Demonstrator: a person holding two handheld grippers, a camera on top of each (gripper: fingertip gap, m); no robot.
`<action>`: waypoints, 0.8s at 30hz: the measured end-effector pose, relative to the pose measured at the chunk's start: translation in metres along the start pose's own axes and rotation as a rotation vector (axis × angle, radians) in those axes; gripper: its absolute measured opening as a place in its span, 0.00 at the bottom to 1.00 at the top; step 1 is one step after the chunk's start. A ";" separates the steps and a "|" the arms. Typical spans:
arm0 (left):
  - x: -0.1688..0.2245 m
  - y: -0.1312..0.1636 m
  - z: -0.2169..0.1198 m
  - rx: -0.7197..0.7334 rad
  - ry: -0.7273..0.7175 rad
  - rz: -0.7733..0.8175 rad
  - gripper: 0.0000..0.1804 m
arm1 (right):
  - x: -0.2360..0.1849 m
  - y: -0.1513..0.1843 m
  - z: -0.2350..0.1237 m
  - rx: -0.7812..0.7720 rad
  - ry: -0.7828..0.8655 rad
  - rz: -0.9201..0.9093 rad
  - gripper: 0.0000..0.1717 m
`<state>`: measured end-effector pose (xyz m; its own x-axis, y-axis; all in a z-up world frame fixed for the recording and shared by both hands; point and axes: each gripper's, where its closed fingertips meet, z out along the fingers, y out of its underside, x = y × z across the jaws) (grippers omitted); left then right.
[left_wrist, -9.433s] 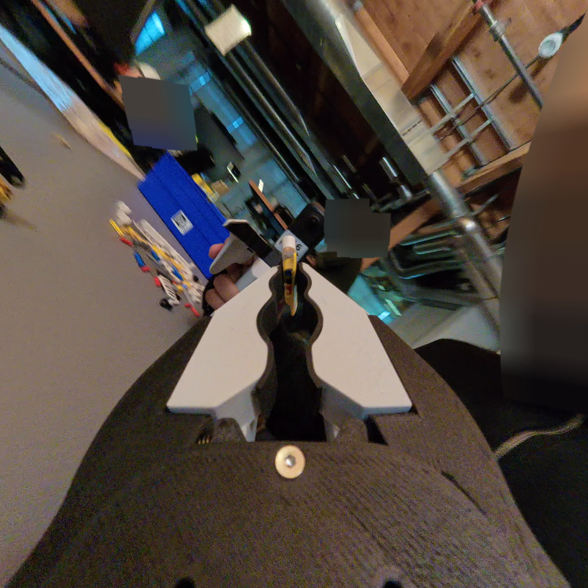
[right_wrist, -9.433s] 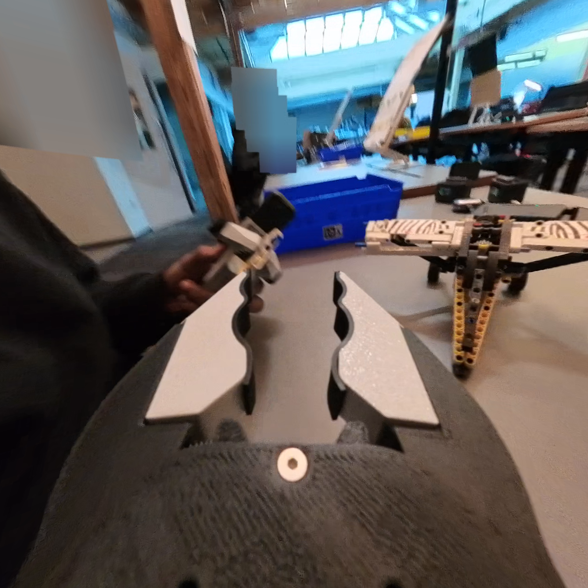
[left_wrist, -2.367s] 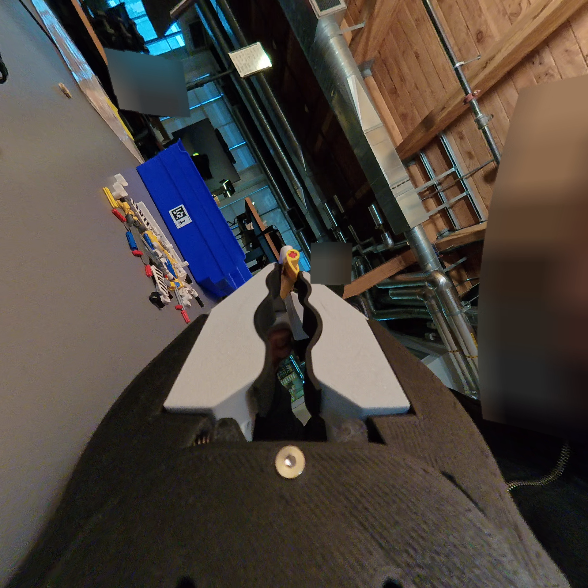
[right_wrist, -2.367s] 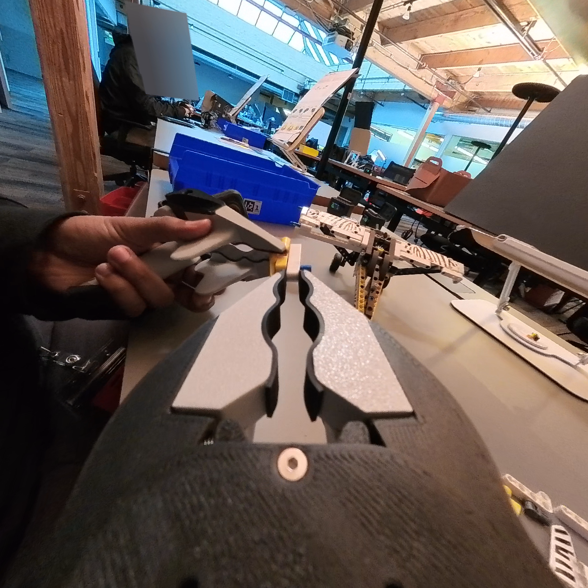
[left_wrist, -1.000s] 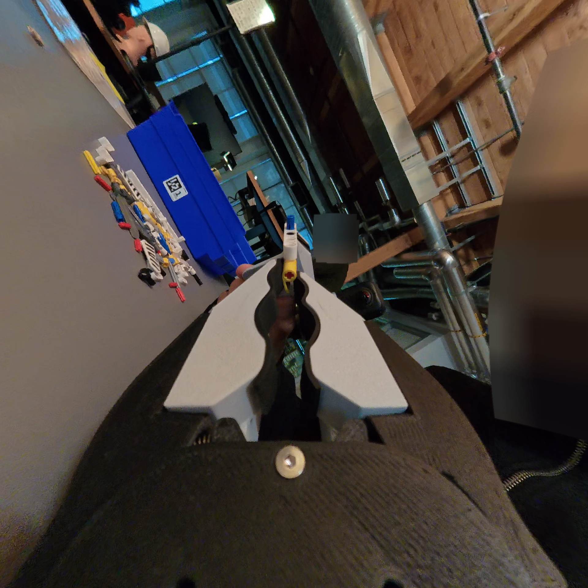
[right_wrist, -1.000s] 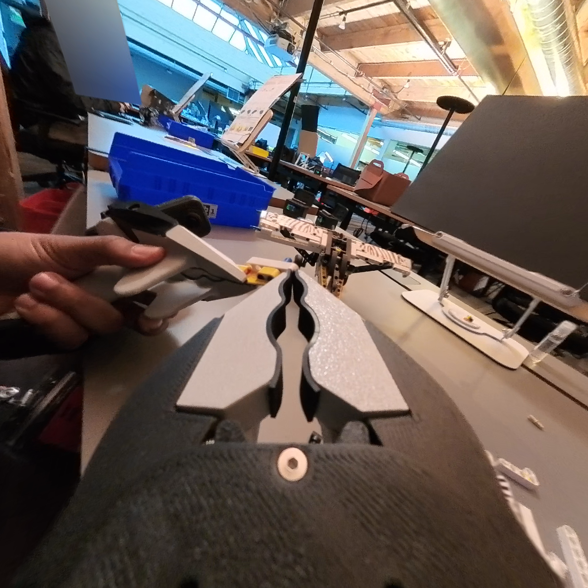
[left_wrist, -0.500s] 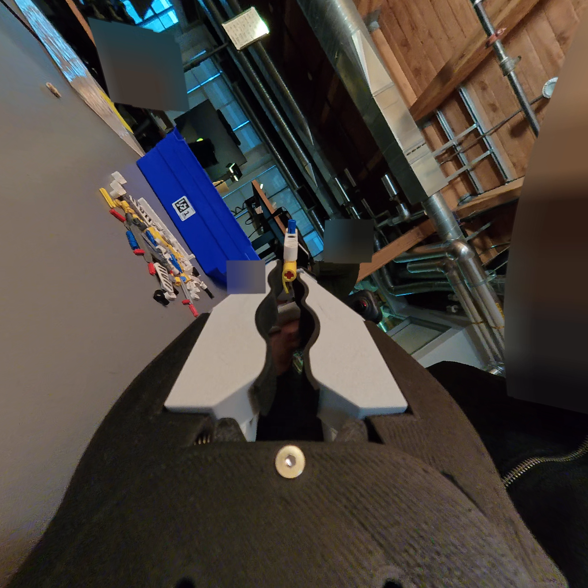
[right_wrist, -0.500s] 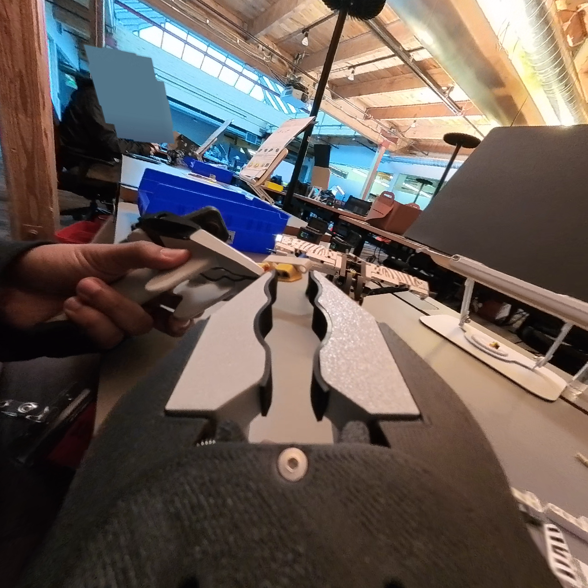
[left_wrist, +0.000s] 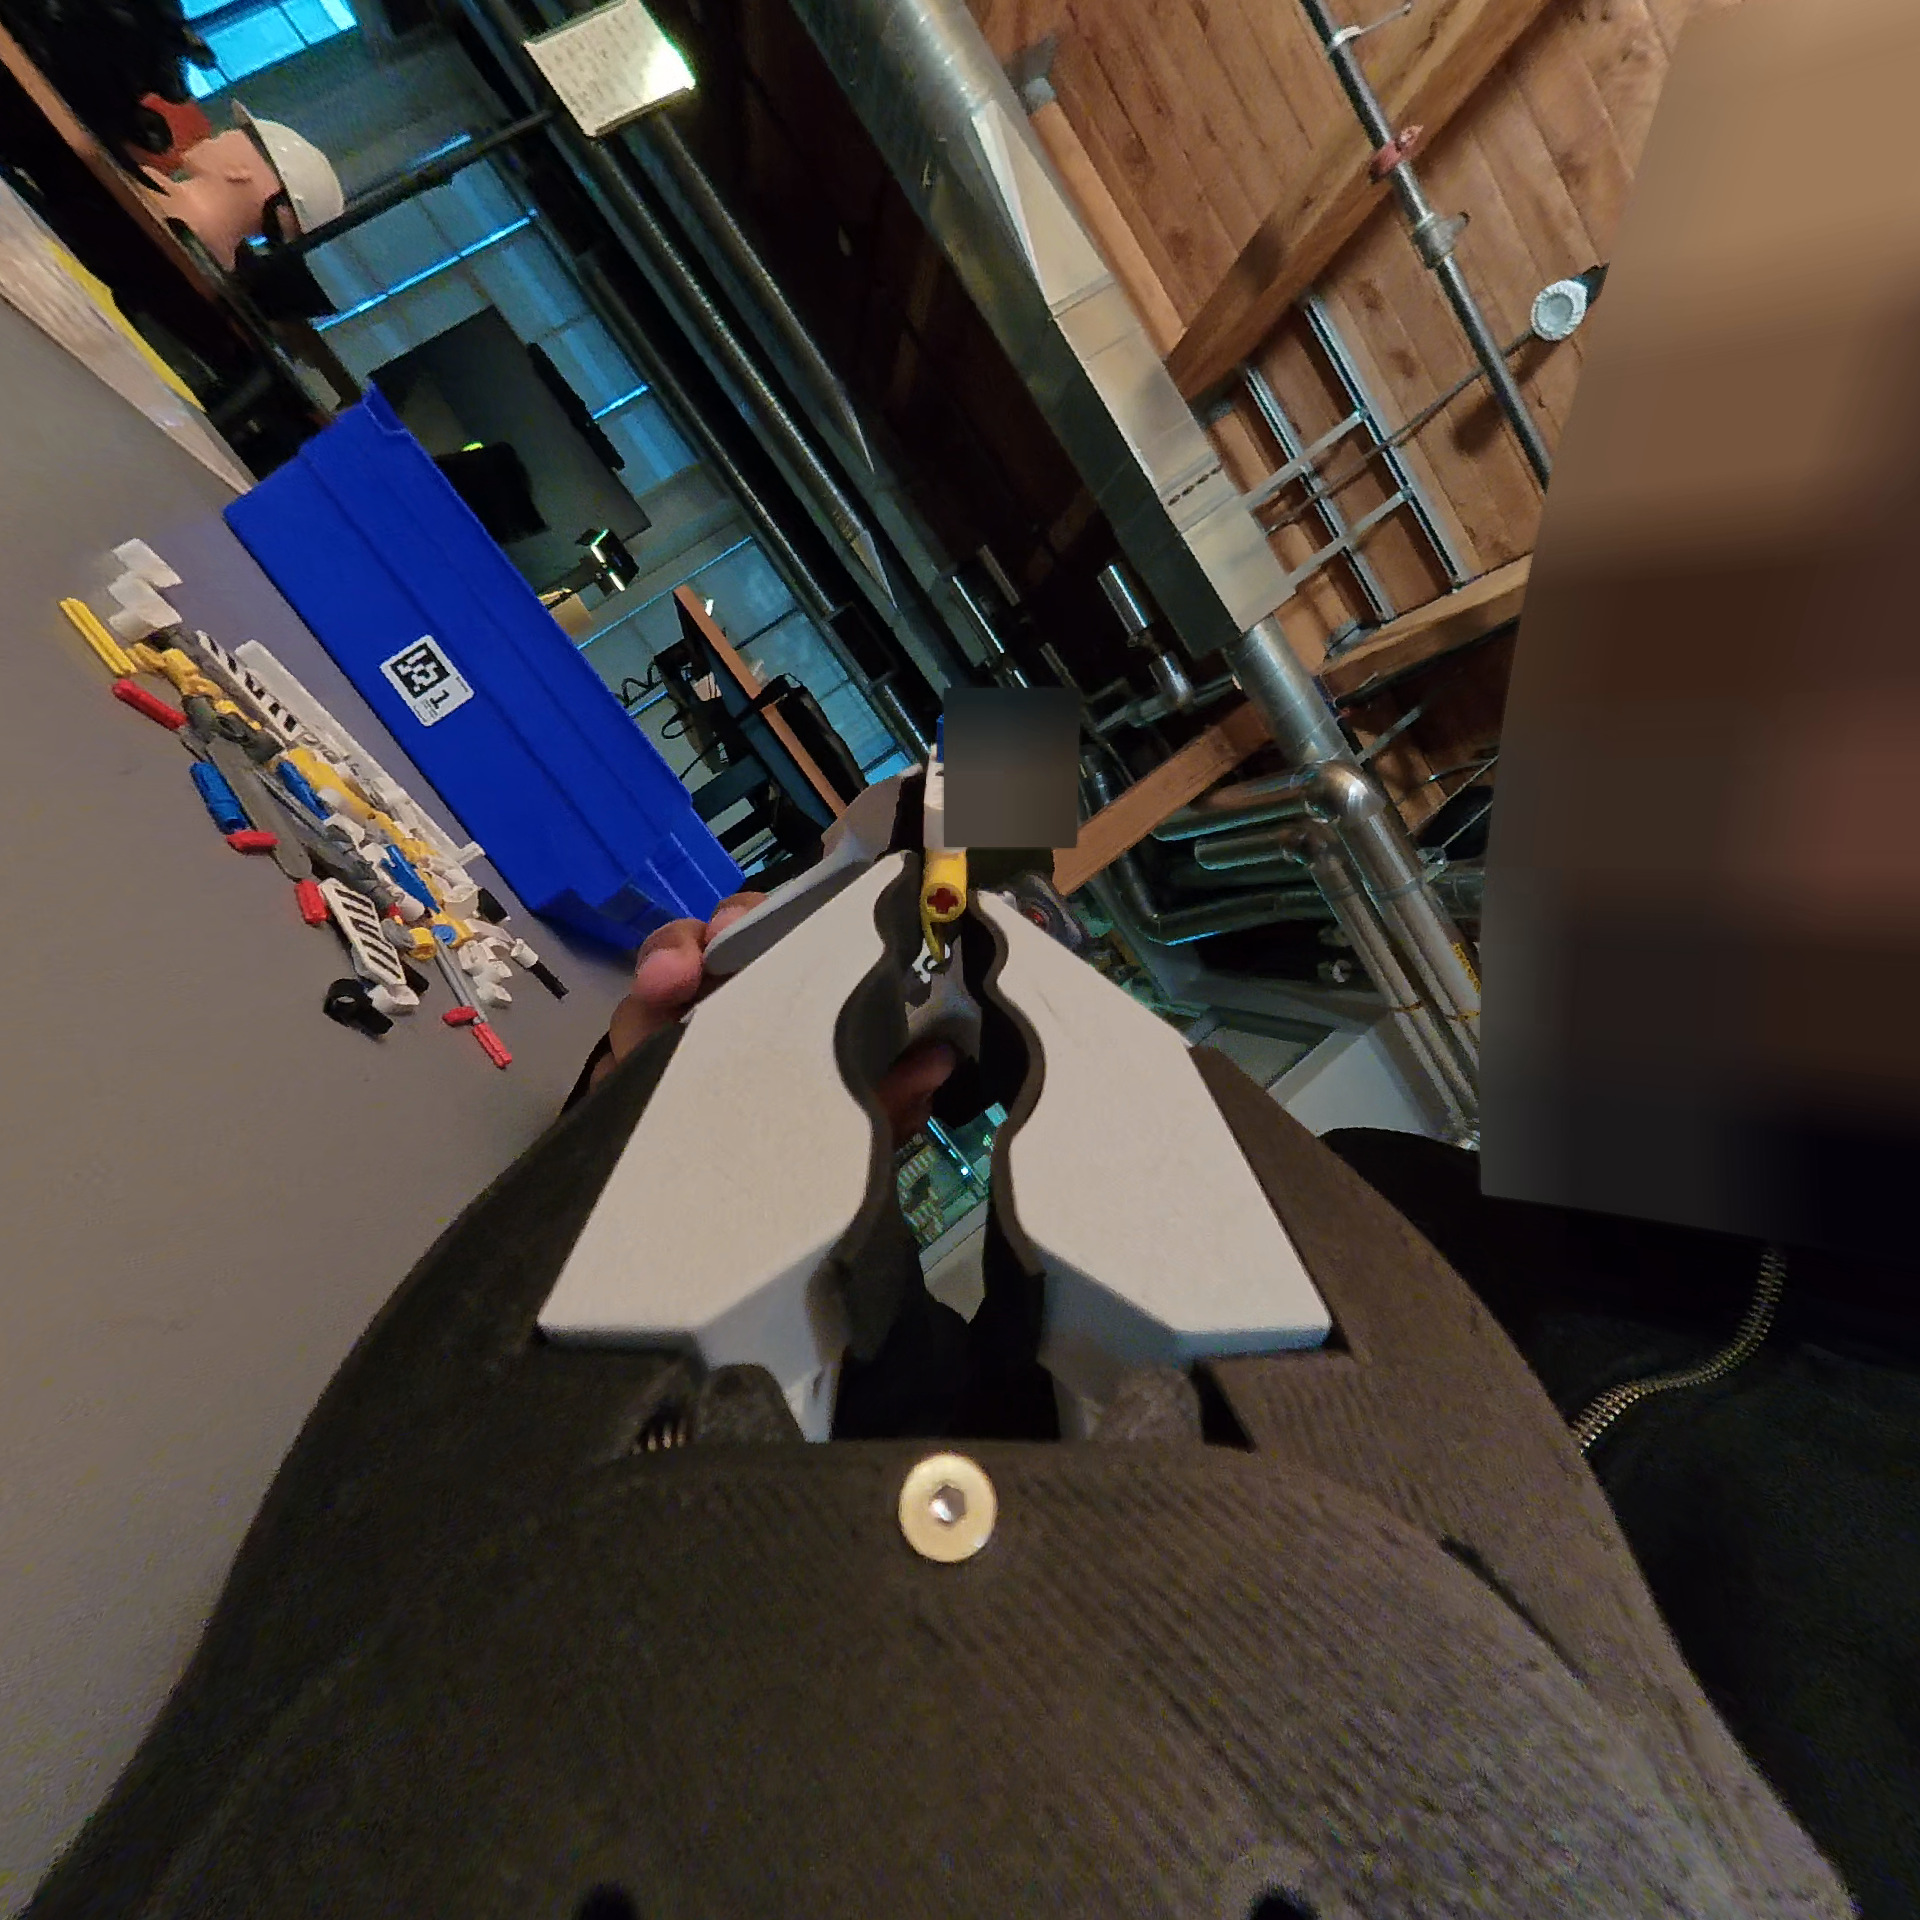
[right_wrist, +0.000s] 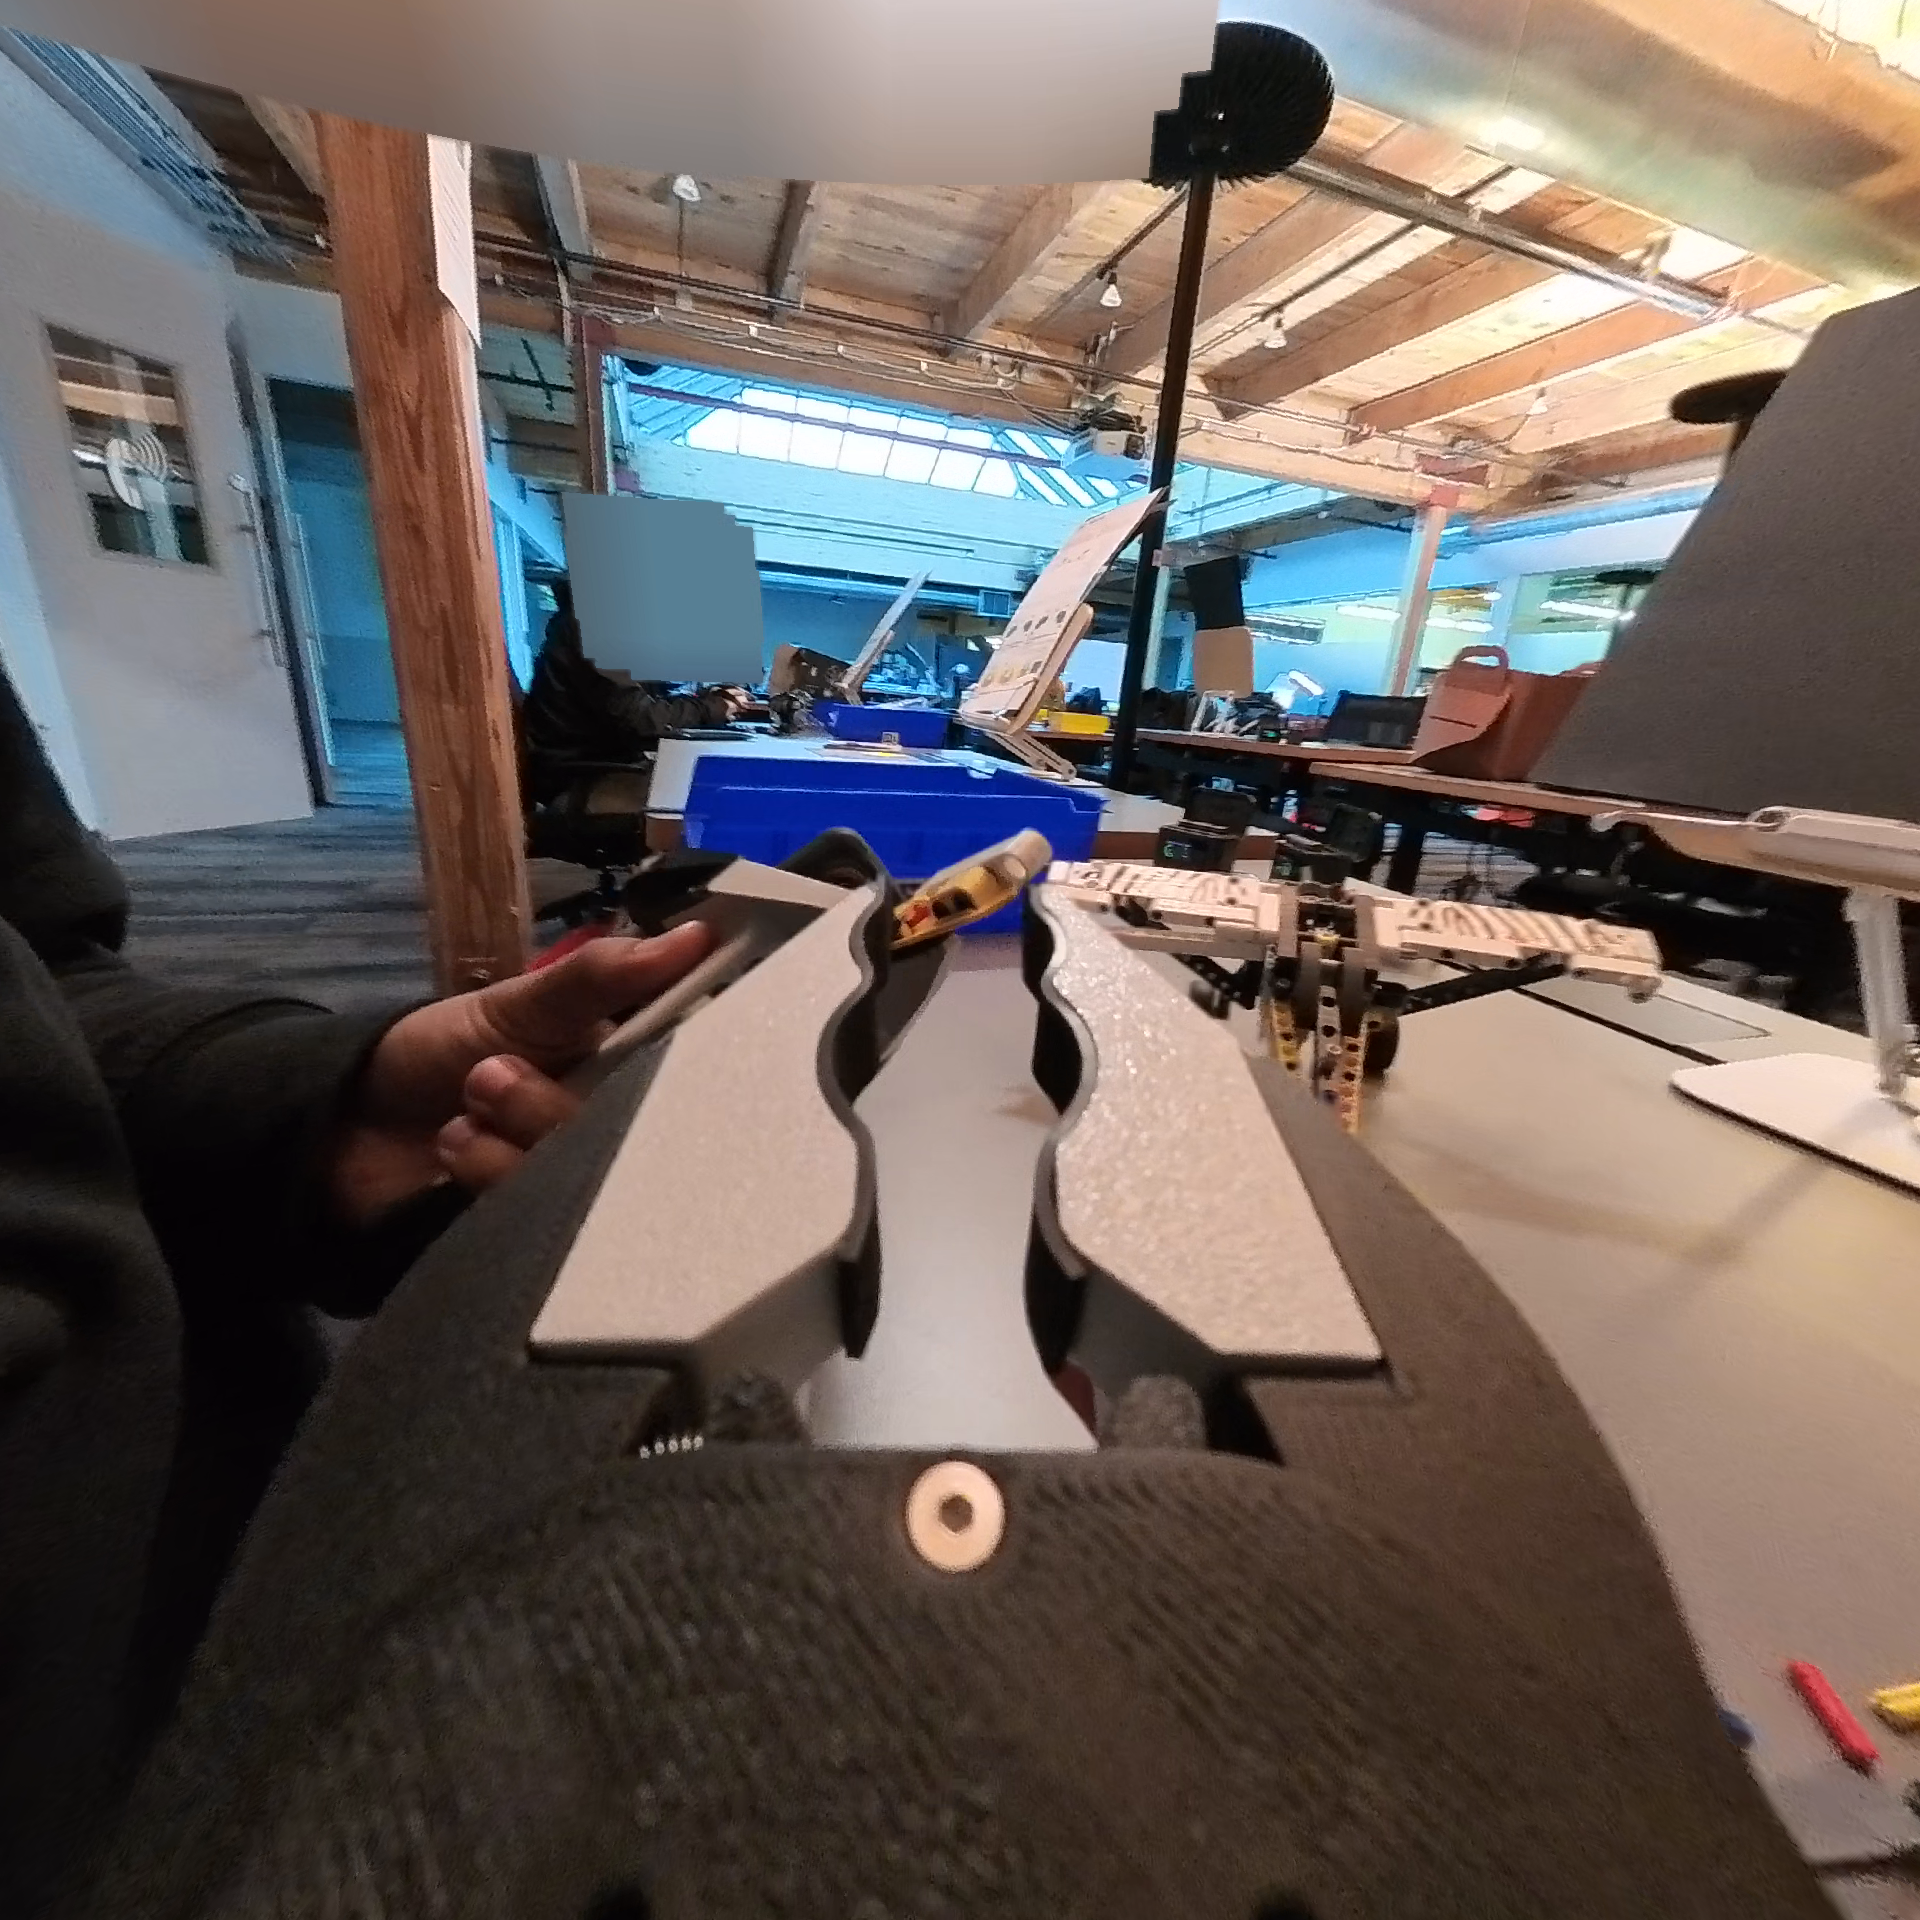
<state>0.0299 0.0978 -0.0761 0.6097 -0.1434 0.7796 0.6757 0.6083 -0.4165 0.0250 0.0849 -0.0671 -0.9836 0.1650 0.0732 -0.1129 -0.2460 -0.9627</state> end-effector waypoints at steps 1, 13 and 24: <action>0.001 0.000 0.001 -0.004 0.003 0.009 0.01 | -0.001 -0.001 0.000 0.005 -0.015 0.024 0.12; 0.004 0.014 0.007 -0.118 -0.073 0.231 0.01 | -0.007 -0.004 -0.003 0.021 -0.163 0.298 0.04; 0.013 0.008 0.002 -0.166 -0.072 0.362 0.13 | -0.017 -0.002 -0.004 -0.017 -0.237 0.315 0.03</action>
<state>0.0426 0.1022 -0.0681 0.7939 0.1159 0.5969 0.4839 0.4741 -0.7356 0.0427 0.0864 -0.0677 -0.9751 -0.1421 -0.1701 0.2000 -0.2330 -0.9517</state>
